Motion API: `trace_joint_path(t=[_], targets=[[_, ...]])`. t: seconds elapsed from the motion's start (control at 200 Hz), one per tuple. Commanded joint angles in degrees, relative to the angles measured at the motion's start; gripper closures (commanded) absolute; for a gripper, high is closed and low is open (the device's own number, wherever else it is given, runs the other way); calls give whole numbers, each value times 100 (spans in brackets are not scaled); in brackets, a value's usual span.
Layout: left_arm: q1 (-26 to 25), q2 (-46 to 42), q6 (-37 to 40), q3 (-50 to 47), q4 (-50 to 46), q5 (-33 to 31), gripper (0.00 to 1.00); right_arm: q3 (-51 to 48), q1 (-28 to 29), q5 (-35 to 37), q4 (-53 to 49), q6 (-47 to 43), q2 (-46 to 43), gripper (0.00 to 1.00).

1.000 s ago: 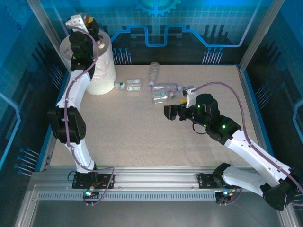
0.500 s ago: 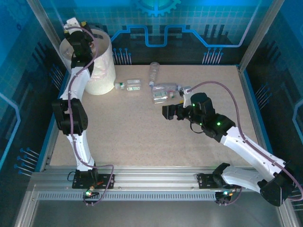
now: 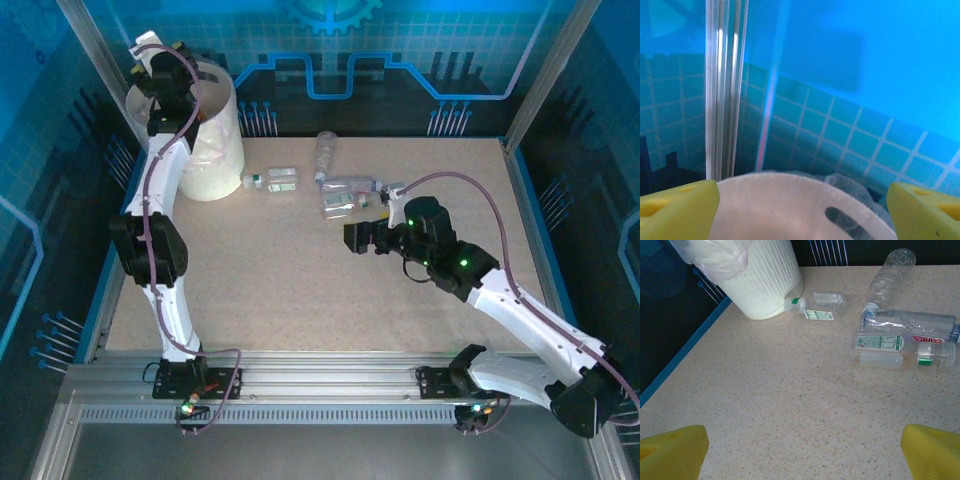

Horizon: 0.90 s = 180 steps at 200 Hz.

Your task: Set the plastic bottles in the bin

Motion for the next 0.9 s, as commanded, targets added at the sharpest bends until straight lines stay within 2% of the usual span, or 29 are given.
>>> trace_joint_path(t=[0.0,0.135,0.3,0.515,0.64,0.705,0.805,0.895], targets=[[-215,-349,-283,144,-466,-155,9,-80,11,37,-3,-19,-195,0],[-584,-504,-396,78,-785,-173,1,-74,11,31,-38,-16,-222,0],[-1162,-917,-564,-516,-662,-172,1,-49,9,-1,-73,43,-304,0],[-2016,-1337,-974,-1454,-350,-556,1,-263,12,91,-82,135,-552,0],[-2423,-1310,-2127,-1691,-907,-935,1,-320,9,140,-194,187,-633,0],[-2582,-1187,-3201,-1612,-1656,-1105,1,-302,10,181,-353,203,-690,0],[-2738,-845,-4728,-1378,-2786,-1002,1,-368,12,264,-533,221,-853,0],[-2844,-412,-5366,-1152,-3283,-867,1,-425,3,374,-589,228,-1049,0]])
